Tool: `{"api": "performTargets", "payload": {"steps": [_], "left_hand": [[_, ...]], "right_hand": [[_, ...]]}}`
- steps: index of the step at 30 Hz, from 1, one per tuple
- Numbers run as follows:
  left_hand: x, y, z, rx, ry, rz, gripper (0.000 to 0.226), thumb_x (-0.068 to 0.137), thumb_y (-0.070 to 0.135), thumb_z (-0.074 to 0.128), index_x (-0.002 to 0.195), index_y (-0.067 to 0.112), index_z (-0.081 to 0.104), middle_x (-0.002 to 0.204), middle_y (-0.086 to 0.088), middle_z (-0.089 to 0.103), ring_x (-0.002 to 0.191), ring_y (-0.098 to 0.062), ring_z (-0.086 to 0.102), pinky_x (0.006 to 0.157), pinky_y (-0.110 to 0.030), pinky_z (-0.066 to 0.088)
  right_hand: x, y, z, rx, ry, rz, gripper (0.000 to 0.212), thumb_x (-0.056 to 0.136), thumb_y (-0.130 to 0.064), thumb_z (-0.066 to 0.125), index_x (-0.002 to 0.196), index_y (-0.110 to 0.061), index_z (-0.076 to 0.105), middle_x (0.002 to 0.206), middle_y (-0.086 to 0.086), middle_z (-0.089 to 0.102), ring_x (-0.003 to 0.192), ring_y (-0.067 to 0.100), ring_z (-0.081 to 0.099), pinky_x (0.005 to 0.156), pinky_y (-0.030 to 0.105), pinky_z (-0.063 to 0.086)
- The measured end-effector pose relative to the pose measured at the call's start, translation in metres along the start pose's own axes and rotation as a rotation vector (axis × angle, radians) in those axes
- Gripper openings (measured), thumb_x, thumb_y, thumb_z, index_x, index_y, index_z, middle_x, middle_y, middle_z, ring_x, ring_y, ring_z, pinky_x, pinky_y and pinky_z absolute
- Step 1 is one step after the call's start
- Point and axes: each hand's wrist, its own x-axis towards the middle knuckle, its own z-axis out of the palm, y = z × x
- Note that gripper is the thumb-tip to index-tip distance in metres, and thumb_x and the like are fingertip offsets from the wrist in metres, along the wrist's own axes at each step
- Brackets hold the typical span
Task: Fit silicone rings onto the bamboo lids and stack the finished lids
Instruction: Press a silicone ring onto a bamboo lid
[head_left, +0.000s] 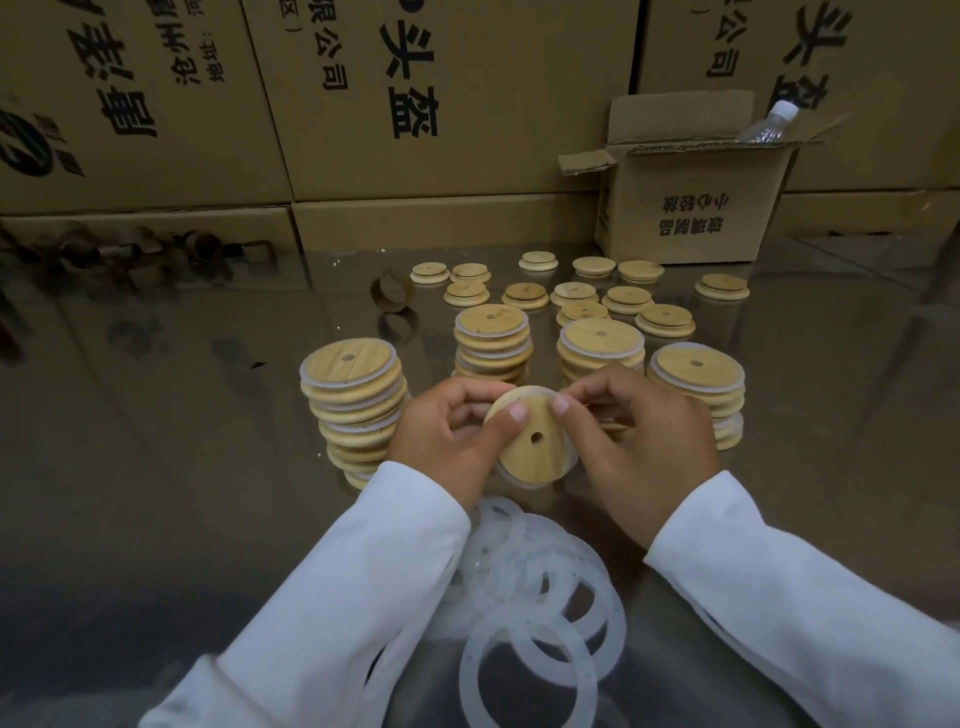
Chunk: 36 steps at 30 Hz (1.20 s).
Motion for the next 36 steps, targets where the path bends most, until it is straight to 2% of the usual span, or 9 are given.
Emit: {"api": "performTargets", "payload": {"steps": [3, 6, 8, 18, 22, 26, 31, 34, 36], "left_hand": [[-0.001, 0.001, 0.001, 0.021, -0.008, 0.010, 0.011, 0.080, 0.005, 0.064, 0.083, 0.015, 0.064, 0.076, -0.001, 0.068, 0.065, -0.002, 0.066, 0.056, -0.015, 0.051], [-0.001, 0.003, 0.000, 0.047, -0.011, 0.027, 0.013, 0.081, 0.004, 0.063, 0.084, 0.016, 0.063, 0.078, -0.001, 0.067, 0.066, -0.001, 0.065, 0.057, -0.014, 0.051], [-0.001, 0.005, -0.001, 0.060, -0.012, 0.040, 0.014, 0.082, 0.004, 0.062, 0.085, 0.018, 0.062, 0.080, -0.001, 0.067, 0.066, 0.000, 0.065, 0.058, -0.013, 0.051], [0.000, 0.014, -0.006, 0.102, -0.021, 0.113, 0.017, 0.084, 0.004, 0.059, 0.087, 0.021, 0.061, 0.085, -0.001, 0.067, 0.070, 0.001, 0.064, 0.060, -0.012, 0.050], [0.001, 0.013, -0.006, 0.077, 0.002, 0.104, 0.016, 0.085, 0.003, 0.059, 0.088, 0.019, 0.062, 0.083, -0.001, 0.067, 0.066, 0.003, 0.063, 0.057, -0.010, 0.046], [-0.001, 0.011, -0.005, 0.103, 0.009, 0.109, 0.015, 0.083, 0.006, 0.061, 0.087, 0.020, 0.061, 0.083, 0.001, 0.067, 0.068, 0.002, 0.064, 0.056, -0.009, 0.047], [-0.001, 0.008, -0.002, 0.074, 0.054, 0.107, 0.011, 0.082, 0.005, 0.063, 0.091, 0.013, 0.062, 0.083, -0.001, 0.067, 0.067, 0.001, 0.064, 0.055, -0.010, 0.047], [0.000, 0.008, -0.002, 0.045, 0.073, 0.107, 0.011, 0.082, 0.005, 0.062, 0.092, 0.012, 0.062, 0.083, -0.001, 0.067, 0.067, 0.001, 0.064, 0.055, -0.010, 0.047], [0.000, 0.008, -0.002, 0.037, 0.071, 0.108, 0.012, 0.083, 0.005, 0.061, 0.089, 0.015, 0.062, 0.083, 0.000, 0.067, 0.067, 0.001, 0.064, 0.056, -0.011, 0.048]], "right_hand": [[0.001, 0.002, -0.001, -0.076, -0.022, -0.048, 0.004, 0.086, -0.033, 0.058, 0.083, -0.033, 0.055, 0.075, -0.016, 0.060, 0.075, 0.008, 0.059, 0.069, 0.025, 0.050], [0.005, 0.003, -0.001, -0.009, -0.012, -0.018, 0.014, 0.085, -0.026, 0.061, 0.075, -0.032, 0.055, 0.071, -0.020, 0.057, 0.072, 0.001, 0.057, 0.064, 0.007, 0.043], [0.007, 0.002, -0.002, 0.086, -0.009, 0.040, 0.020, 0.084, -0.021, 0.064, 0.069, -0.032, 0.056, 0.072, -0.020, 0.059, 0.074, -0.001, 0.057, 0.064, 0.006, 0.043], [0.011, -0.003, -0.009, 0.183, -0.052, 0.059, 0.016, 0.084, -0.019, 0.063, 0.071, -0.028, 0.059, 0.078, -0.007, 0.067, 0.078, 0.014, 0.063, 0.074, 0.034, 0.053], [0.010, -0.007, -0.009, 0.156, -0.051, 0.000, 0.019, 0.085, -0.020, 0.062, 0.071, -0.032, 0.056, 0.077, -0.011, 0.065, 0.077, 0.010, 0.063, 0.072, 0.031, 0.053], [0.007, -0.005, -0.006, 0.220, -0.047, 0.052, 0.018, 0.084, -0.019, 0.063, 0.072, -0.031, 0.058, 0.078, -0.011, 0.065, 0.079, 0.010, 0.063, 0.075, 0.031, 0.054], [-0.001, -0.006, 0.000, 0.188, -0.015, 0.072, 0.011, 0.081, -0.031, 0.063, 0.081, -0.039, 0.055, 0.082, -0.024, 0.061, 0.081, -0.007, 0.060, 0.069, 0.017, 0.050], [-0.004, -0.009, 0.001, 0.140, 0.034, 0.037, 0.011, 0.082, -0.031, 0.062, 0.084, -0.038, 0.054, 0.082, -0.028, 0.058, 0.077, -0.007, 0.060, 0.071, 0.023, 0.051], [-0.002, -0.010, 0.001, 0.162, 0.071, 0.048, 0.008, 0.083, -0.027, 0.063, 0.079, -0.033, 0.058, 0.081, -0.023, 0.062, 0.076, -0.001, 0.063, 0.072, 0.029, 0.054]]}}
